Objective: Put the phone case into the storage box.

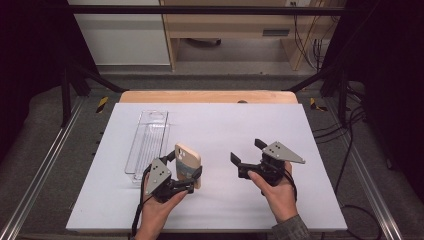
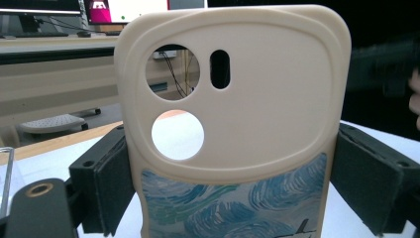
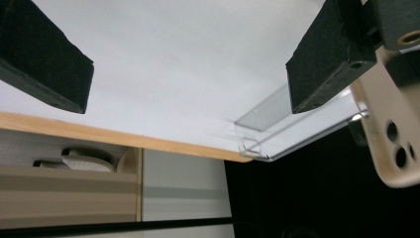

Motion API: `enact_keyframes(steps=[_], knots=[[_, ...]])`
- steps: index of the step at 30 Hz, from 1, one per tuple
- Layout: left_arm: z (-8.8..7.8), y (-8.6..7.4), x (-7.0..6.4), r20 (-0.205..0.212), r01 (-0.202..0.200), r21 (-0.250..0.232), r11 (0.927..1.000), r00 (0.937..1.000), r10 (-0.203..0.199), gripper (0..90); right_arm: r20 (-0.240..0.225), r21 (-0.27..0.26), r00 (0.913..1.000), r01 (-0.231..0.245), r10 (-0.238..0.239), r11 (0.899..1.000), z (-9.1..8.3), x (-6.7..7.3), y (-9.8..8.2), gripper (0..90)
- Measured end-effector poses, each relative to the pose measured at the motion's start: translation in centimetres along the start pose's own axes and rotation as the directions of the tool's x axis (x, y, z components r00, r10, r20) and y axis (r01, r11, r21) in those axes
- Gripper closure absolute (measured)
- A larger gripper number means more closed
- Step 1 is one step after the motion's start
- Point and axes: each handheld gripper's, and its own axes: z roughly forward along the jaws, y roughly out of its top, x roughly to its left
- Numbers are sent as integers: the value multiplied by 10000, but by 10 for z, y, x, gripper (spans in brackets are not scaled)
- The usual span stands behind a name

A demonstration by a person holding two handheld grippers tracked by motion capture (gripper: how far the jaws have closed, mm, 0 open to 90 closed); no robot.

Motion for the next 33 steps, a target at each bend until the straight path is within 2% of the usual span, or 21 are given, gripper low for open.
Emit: enact_keyframes(steps=[4,6,12,15,18,22,25,29,33], knots=[[-3,6,2,110,-23,-37,10000,9999,23,115,199,160,9998,77,-80,9998,-6,-10,-15,38],[-4,9,4,140,108,-116,9999,9998,-106,115,263,95,9997,6,-8,10000,-11,-17,-25,40],[-6,26,7,116,216,-216,9995,9997,-213,114,1062,156,9941,183,-198,9997,-27,-33,-48,62],[-6,36,15,-7,407,-323,9986,9992,-408,114,1144,99,9934,84,-95,9999,-36,-41,-59,61],[-1,47,24,-239,392,-197,9990,9989,-396,114,1185,85,9929,64,-74,9999,-41,-48,-66,62],[6,62,36,-607,160,-41,9999,9980,-162,114,1255,-62,9918,235,-225,9997,-45,-52,-66,62],[11,71,45,-950,51,75,10000,9955,-43,113,1194,4,9915,522,-519,9986,-45,-52,-67,59],[15,80,59,-1426,78,191,9998,9898,-50,113,1167,157,9888,915,-927,9957,-43,-49,-69,56],[18,88,76,-2059,-64,310,9995,9785,127,113,1014,226,9900,964,-982,9951,-42,-47,-71,50]])
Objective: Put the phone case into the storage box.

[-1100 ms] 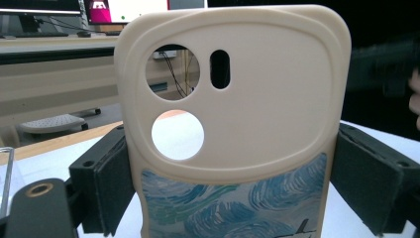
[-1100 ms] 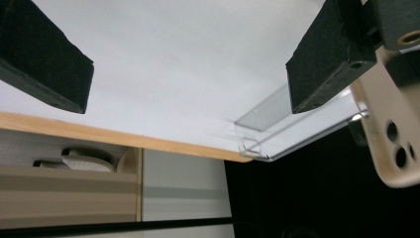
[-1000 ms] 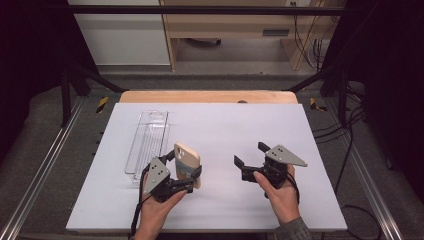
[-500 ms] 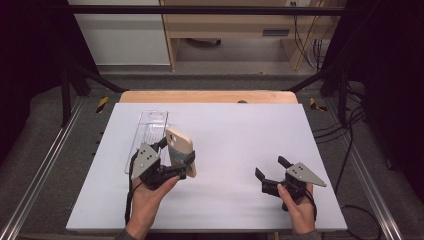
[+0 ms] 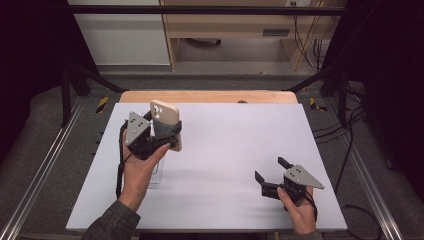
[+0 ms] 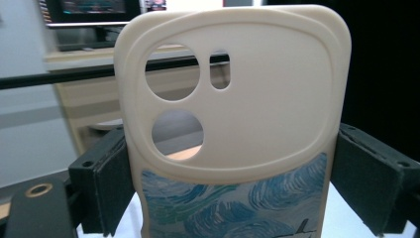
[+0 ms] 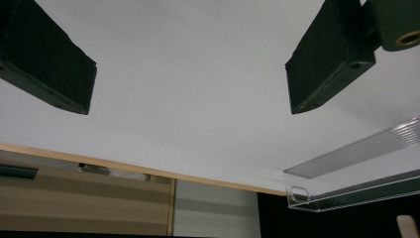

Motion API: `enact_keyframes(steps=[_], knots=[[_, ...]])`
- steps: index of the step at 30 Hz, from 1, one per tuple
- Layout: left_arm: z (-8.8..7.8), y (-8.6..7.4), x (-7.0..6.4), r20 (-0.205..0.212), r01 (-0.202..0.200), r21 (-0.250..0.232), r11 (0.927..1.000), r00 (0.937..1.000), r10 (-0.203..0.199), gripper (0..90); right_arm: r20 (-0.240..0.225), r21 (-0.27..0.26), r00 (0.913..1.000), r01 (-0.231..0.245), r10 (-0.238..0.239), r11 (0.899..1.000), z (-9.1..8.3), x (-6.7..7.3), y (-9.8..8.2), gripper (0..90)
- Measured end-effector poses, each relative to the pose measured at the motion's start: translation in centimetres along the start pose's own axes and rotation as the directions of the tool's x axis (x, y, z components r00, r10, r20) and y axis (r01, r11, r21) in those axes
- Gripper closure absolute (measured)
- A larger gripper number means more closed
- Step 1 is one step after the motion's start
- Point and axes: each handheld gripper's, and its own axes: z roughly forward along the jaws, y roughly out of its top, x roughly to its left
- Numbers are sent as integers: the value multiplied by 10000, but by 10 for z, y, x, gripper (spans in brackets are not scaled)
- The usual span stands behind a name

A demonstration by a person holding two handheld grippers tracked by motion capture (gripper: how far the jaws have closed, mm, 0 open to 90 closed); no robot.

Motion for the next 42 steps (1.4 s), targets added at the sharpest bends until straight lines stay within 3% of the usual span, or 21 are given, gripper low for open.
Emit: enact_keyframes(steps=[3,10,13,15,19,26,29,42], knots=[[5,4,15,-448,-8,117,9999,9990,13,113,-80,21,9999,99,-99,9999,0,1,0,45],[16,5,46,-1266,678,267,9973,9899,-639,113,-128,-22,9999,-44,44,10000,1,1,-3,42],[22,8,54,-1574,508,281,9983,9865,-458,113,-125,-117,9999,-10,8,9999,1,2,-2,45],[24,12,60,-1692,586,224,9980,9841,-539,113,-192,-130,9998,-17,14,9999,1,2,-2,43],[29,21,68,-1992,292,215,9993,9797,-244,113,-289,-24,9996,2,-2,10000,2,4,-3,36],[41,24,76,-2188,25,406,9992,9757,65,113,-361,-54,9993,-65,63,10000,2,5,-4,33],[46,20,82,-2309,231,389,9990,9729,-135,113,-410,-41,9991,-69,68,10000,2,5,-5,33],[62,0,103,-2706,459,689,9966,9624,-256,113,-484,-22,9988,-79,78,10000,2,5,-5,31]])
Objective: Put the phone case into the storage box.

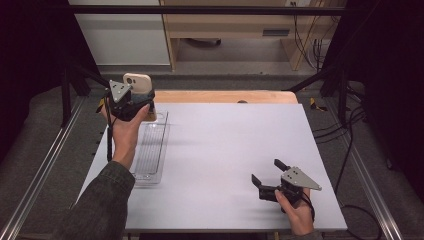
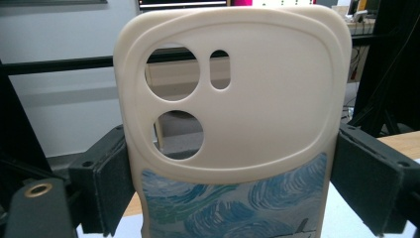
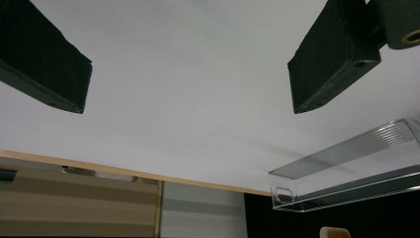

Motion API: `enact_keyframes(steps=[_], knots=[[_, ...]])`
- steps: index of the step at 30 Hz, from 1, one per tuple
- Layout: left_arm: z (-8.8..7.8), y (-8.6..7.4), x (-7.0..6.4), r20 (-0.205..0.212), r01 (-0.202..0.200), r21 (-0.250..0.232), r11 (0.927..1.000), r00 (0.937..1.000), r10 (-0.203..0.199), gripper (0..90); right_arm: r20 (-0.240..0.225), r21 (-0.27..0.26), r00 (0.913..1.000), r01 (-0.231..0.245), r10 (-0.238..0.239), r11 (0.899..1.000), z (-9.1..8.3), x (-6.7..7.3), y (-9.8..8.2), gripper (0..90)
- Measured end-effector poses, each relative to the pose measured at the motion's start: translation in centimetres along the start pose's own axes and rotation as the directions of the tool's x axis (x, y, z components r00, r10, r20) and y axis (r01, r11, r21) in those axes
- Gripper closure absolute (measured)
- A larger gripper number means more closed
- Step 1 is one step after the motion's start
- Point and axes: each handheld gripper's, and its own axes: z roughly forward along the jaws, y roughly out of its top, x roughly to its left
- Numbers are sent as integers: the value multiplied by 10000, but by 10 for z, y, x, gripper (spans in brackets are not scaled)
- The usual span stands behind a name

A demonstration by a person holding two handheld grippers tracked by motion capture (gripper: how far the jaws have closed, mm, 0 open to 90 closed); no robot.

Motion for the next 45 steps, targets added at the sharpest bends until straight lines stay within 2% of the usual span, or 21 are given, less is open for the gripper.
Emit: enact_keyframes(steps=[30,36,39,45], knots=[[8,-22,6,-250,65,487,9988,9997,-52,113,-46,-9,9999,-104,104,9999,0,0,-1,30],[13,-26,4,-212,112,571,9983,9997,-100,112,-48,9,9999,-89,89,10000,0,0,-1,30],[17,-28,3,-177,286,584,9979,9995,-276,113,-55,10,9999,-85,85,10000,0,0,-1,30],[27,-35,-1,-155,266,663,9974,9996,-257,112,-103,48,9999,-86,87,10000,1,0,-1,30]])
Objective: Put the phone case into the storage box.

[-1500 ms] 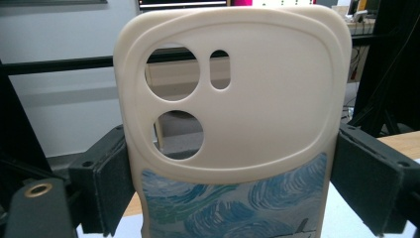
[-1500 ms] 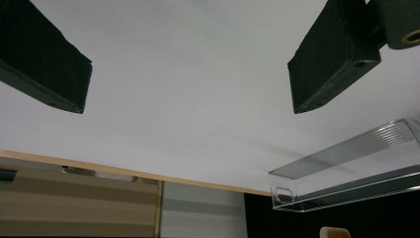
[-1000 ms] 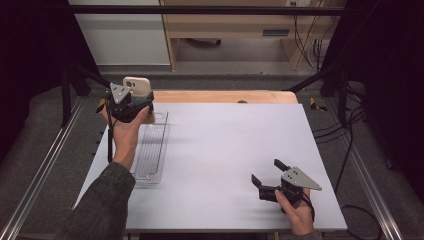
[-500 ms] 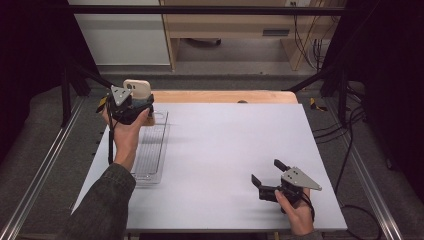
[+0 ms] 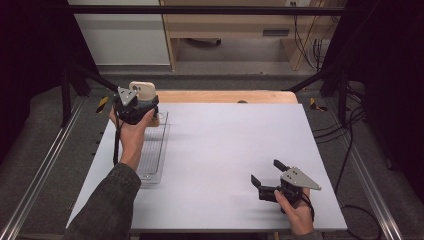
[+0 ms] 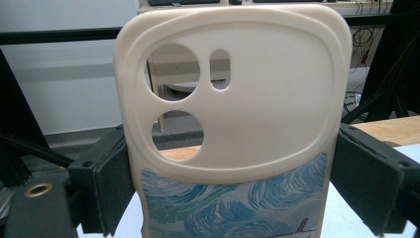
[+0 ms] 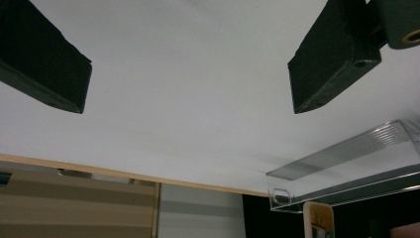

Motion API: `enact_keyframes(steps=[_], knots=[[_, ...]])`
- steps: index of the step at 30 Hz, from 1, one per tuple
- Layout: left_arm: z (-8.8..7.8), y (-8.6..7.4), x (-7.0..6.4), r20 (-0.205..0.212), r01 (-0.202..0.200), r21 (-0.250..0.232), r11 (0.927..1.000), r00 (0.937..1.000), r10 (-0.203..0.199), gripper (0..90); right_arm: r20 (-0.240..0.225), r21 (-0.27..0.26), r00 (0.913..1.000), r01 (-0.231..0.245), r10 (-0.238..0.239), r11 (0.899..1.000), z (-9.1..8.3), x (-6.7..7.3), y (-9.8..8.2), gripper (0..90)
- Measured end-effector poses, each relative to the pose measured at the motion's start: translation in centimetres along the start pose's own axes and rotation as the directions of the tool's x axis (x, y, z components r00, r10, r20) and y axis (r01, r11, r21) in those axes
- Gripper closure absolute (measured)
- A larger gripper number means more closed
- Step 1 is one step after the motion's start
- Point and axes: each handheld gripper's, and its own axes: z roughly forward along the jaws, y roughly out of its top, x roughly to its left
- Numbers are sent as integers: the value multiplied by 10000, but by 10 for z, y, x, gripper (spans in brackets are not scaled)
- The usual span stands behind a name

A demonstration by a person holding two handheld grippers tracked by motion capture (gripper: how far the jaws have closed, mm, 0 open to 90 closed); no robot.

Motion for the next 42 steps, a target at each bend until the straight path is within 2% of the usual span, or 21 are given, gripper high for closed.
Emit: enact_keyframes(steps=[2,4,11,21,26,42], knots=[[3,-2,-2,15,-46,19,10000,10000,46,112,-17,16,10000,21,-21,10000,0,0,0,30],[6,-4,-4,-61,-260,-4,9997,9996,260,112,-17,14,10000,16,-16,10000,0,0,0,30],[15,-10,-9,-16,-426,96,9990,9991,426,112,-37,48,10000,32,-32,10000,1,0,-1,30],[19,-15,-10,4,-399,194,9990,9992,399,112,-64,64,10000,41,-40,10000,1,0,-1,30],[20,-17,-9,34,-193,244,9995,9998,192,111,-56,34,10000,68,-68,10000,1,1,-1,30],[25,-26,-8,13,-239,504,9984,9997,239,111,-101,88,9999,93,-92,9999,2,2,-1,30]])
